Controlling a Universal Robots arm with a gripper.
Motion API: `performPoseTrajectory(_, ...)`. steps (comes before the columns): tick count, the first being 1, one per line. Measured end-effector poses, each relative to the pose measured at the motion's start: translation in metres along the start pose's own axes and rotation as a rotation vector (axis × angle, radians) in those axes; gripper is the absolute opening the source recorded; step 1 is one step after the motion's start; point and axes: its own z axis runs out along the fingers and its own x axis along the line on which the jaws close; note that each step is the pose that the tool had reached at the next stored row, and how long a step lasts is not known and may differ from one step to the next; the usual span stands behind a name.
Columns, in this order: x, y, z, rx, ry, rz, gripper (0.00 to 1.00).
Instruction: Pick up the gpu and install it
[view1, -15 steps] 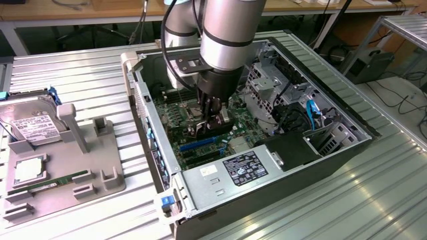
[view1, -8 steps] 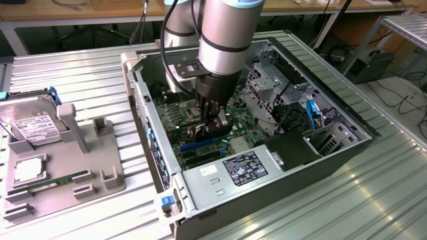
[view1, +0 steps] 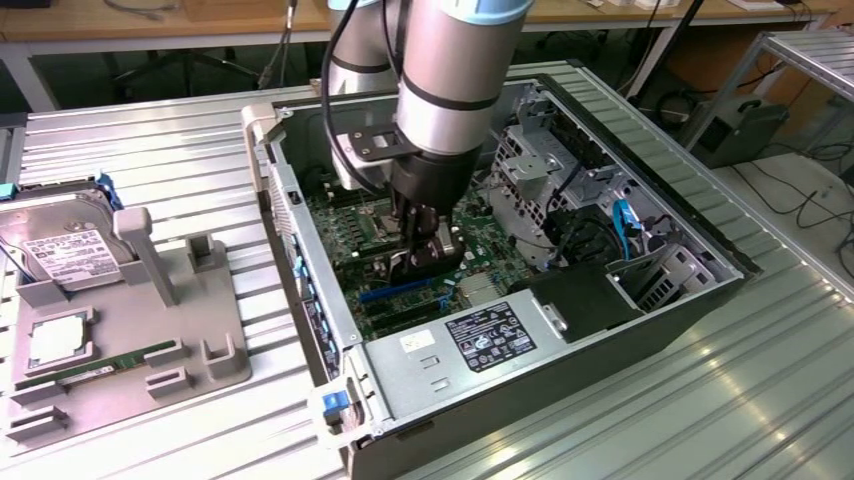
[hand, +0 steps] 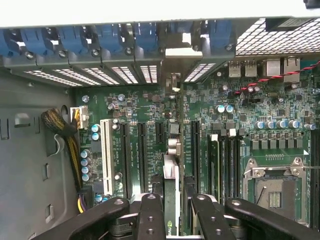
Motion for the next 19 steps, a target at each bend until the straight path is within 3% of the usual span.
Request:
performPoseTrajectory(9, 0.003, 0.0004, 0.0039, -0.0013, -0.0148, -0.001, 0.26)
performPoseTrajectory(19, 0.003, 0.0031, 0.0111, -0.0021, -0.0205, -0.001, 0.26)
